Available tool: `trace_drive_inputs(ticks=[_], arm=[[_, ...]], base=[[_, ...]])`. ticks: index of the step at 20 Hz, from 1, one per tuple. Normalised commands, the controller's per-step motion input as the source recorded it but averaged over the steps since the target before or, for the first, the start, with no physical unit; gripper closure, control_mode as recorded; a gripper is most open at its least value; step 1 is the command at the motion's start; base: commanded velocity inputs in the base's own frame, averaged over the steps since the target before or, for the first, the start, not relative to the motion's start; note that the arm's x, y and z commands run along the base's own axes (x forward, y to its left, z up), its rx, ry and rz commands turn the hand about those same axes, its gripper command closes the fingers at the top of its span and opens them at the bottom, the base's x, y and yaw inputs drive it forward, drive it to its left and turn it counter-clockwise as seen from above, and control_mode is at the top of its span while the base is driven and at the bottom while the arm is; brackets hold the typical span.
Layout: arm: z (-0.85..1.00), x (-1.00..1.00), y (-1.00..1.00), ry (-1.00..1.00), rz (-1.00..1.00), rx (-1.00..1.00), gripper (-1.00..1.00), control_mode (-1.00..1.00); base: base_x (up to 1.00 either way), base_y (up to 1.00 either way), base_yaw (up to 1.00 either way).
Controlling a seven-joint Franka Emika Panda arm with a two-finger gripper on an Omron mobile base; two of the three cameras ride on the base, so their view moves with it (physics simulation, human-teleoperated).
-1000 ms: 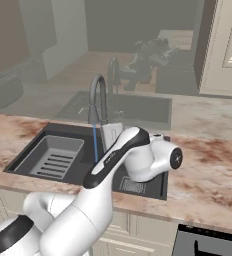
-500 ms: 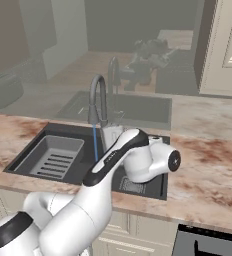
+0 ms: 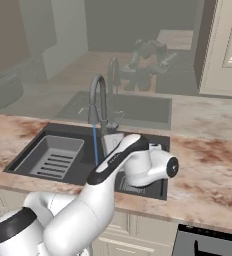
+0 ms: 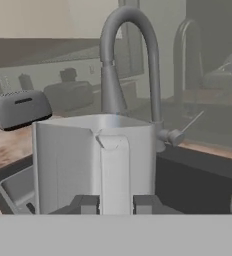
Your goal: Turn on the sink faucet and place the jug under the water for a few seconds to fill it up.
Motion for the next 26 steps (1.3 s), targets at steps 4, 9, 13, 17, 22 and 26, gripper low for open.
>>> trace_drive_inputs(ticks=[4, 9, 13, 17, 22, 26], arm=[[-0.39, 0.16, 0.00, 0.04, 0.00, -0.03, 1.00, -1.00], [-0.37, 0.20, 0.00, 0.06, 0.00, -0.04, 1.00, -1.00], [-0.23, 0.29, 0.00, 0.03, 0.00, -0.03, 1.00, -1.00], [-0.19, 0.34, 0.01, 0.00, 0.00, -0.01, 1.00, -1.00], [-0.13, 0.31, 0.03, 0.00, 0.00, -0.01, 1.00, -1.00], [-0.01, 0.15, 0.08, -0.04, 0.00, 0.00, 1.00, -1.00]], base=[[0.00, 0.00, 0.00], [0.00, 0.00, 0.00], [0.00, 0.00, 0.00], [0.00, 0.00, 0.00], [0.00, 0.00, 0.00], [0.00, 0.00, 0.00]])
